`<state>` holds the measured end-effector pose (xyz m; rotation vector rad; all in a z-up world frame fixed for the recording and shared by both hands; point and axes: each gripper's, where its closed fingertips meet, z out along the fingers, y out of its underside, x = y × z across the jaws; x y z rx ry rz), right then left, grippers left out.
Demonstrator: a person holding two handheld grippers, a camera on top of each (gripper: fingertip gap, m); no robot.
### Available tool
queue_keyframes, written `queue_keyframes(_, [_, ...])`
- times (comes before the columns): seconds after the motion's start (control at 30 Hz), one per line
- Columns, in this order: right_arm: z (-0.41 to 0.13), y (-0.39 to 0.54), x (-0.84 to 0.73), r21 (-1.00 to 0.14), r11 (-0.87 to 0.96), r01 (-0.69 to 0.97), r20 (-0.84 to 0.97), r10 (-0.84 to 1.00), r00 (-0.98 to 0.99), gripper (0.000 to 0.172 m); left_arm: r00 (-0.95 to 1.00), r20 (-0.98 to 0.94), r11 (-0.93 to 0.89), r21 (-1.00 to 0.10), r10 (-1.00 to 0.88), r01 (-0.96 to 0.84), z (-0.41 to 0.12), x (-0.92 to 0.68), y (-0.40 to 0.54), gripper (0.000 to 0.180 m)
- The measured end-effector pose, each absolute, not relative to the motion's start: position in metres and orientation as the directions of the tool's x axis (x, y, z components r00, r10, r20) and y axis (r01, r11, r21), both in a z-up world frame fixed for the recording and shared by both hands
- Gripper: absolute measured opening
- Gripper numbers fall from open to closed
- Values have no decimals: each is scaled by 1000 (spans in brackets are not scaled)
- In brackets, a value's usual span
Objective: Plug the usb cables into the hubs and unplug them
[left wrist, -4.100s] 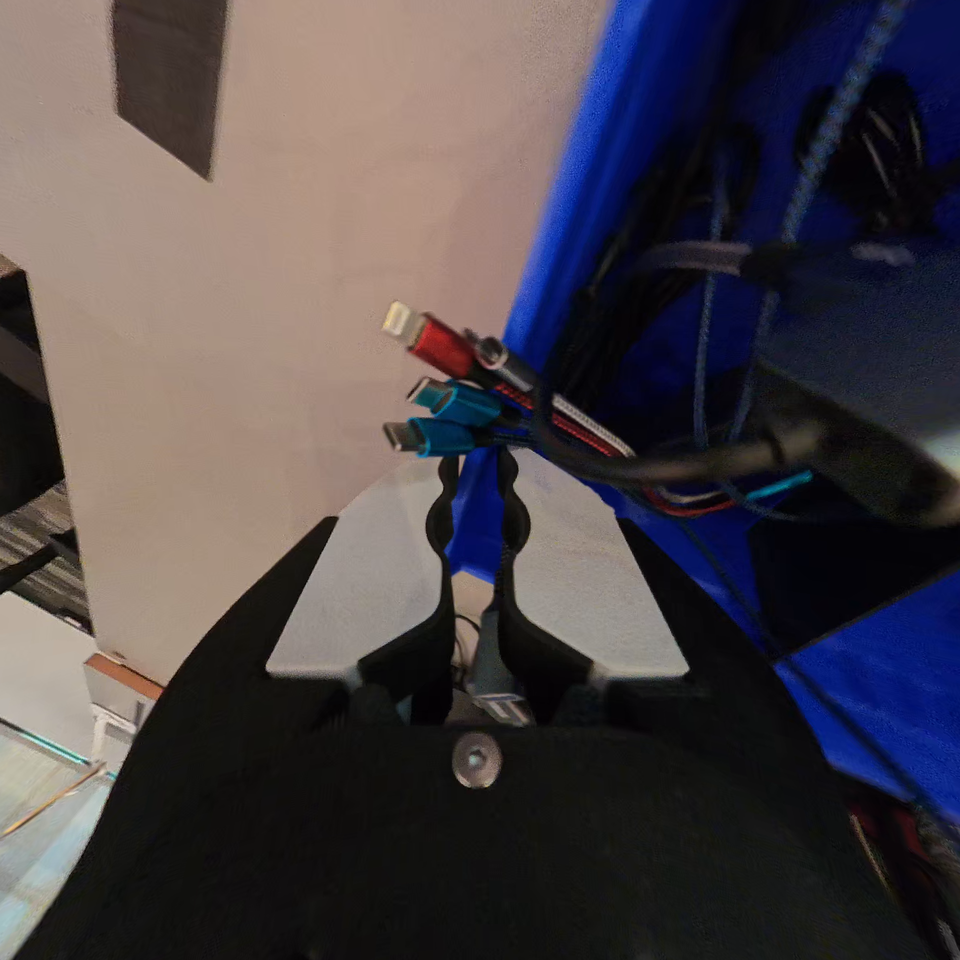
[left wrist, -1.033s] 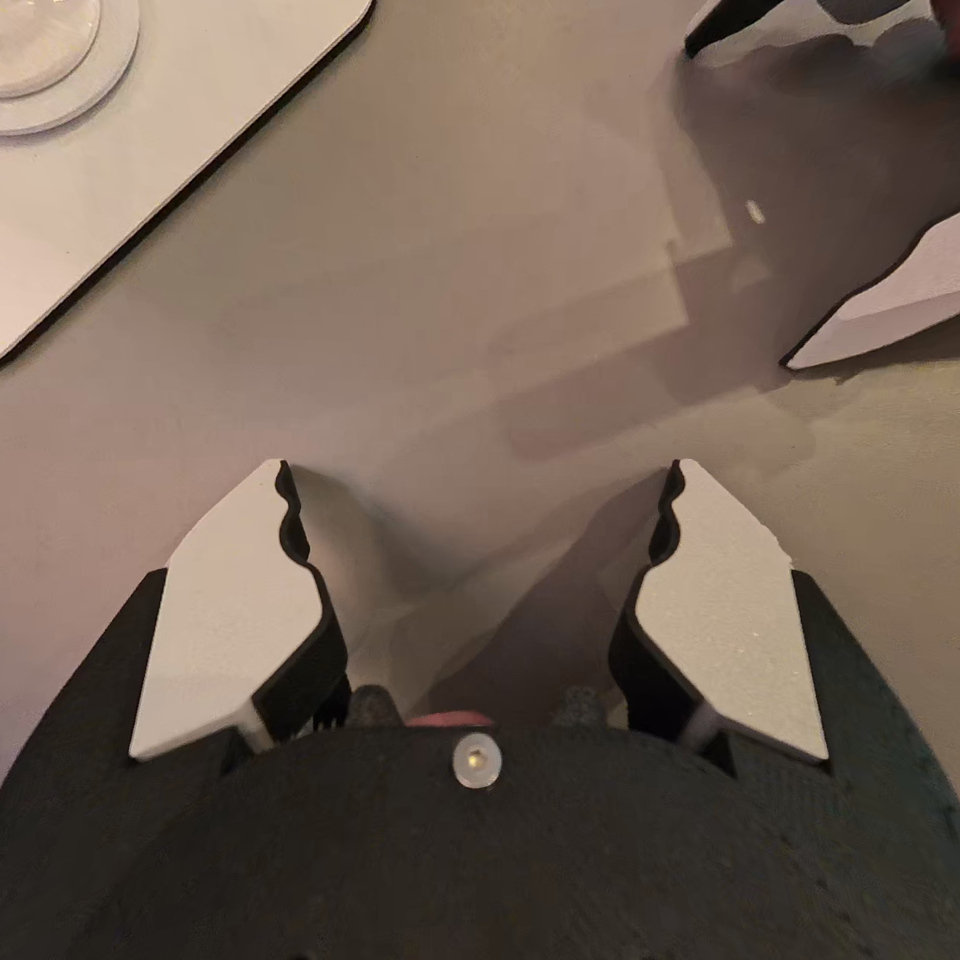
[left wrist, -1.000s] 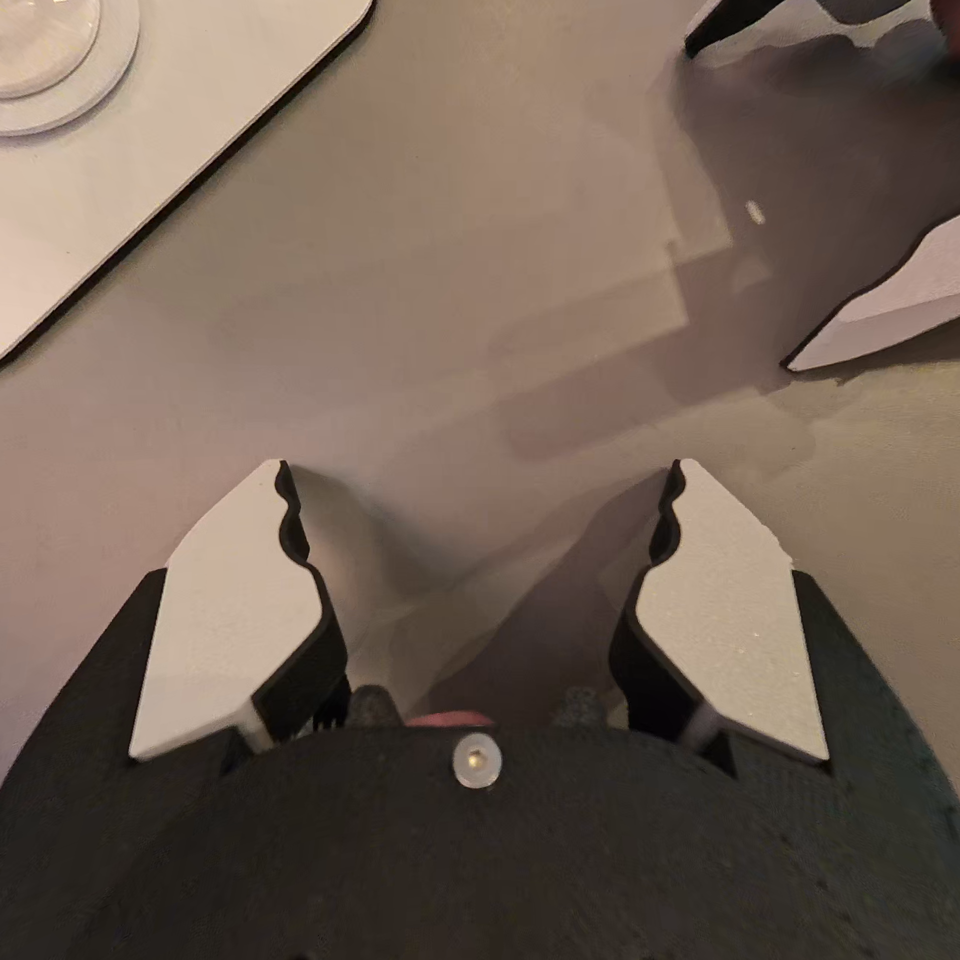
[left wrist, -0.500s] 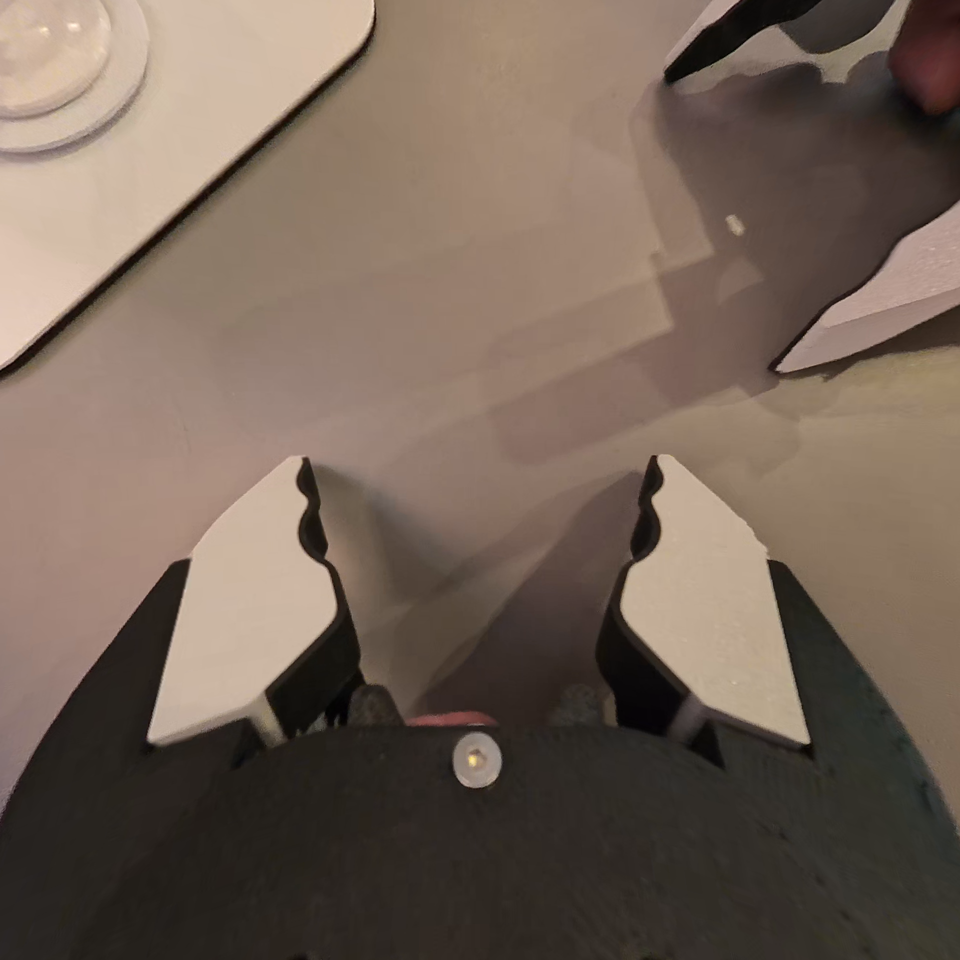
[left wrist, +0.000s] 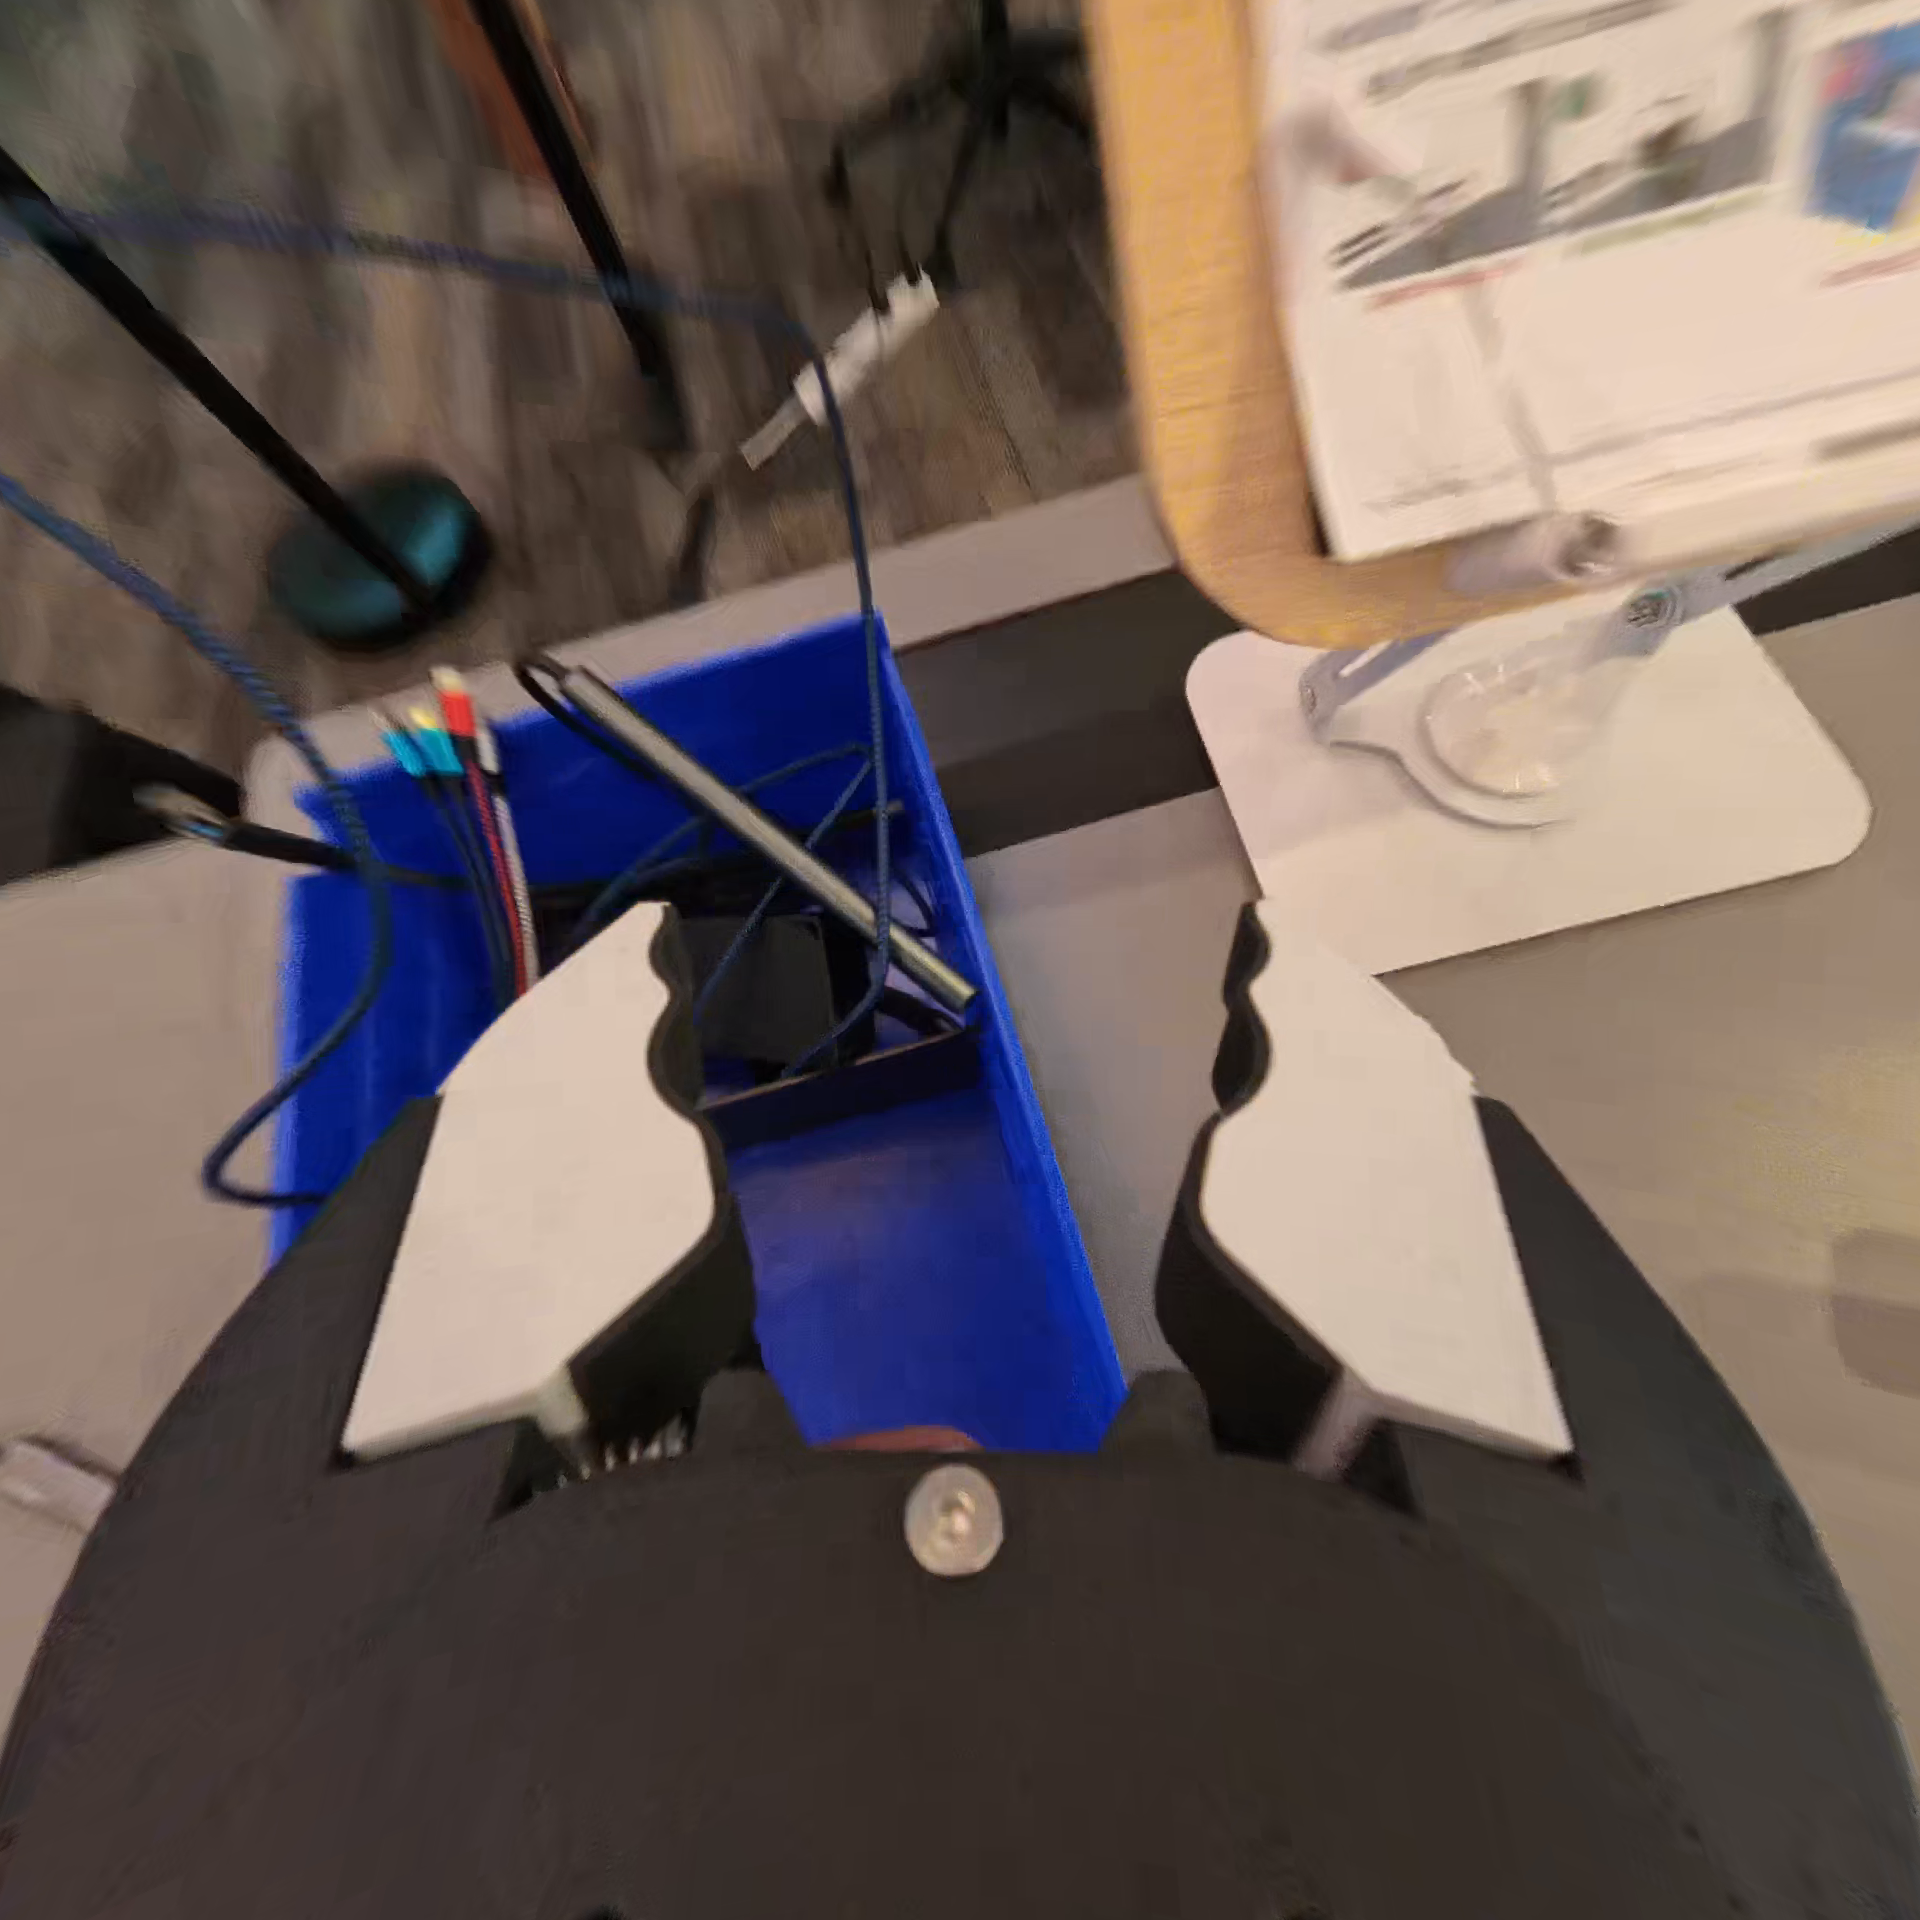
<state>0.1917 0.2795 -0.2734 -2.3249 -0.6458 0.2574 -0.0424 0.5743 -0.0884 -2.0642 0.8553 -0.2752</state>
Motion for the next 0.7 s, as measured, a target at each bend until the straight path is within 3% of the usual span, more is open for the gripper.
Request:
queue_keyframes(0.23, [-273, 278, 191, -680, -626, 383, -4, 525, 851, 115, 855, -50, -640, -642, -516, -423, -144, -56, 663, 79])
queue_keyframes(0.37, [-273, 278, 191, -680, -624, 384, -4, 528, 850, 114, 848, 149, -737, -584, -508, -339, -164, -47, 668, 33])
queue_keyframes(0.53, [-273, 278, 190, -681, -623, 385, -4, 529, 849, 113, 831, 141, -693, -636, -538, -340, -149, -52, 670, 22])
queue_keyframes(0.7, [-273, 278, 190, -681, -623, 385, -5, 530, 848, 113, 811, 49, -584, -719, -583, -376, -101, -62, 660, 15])
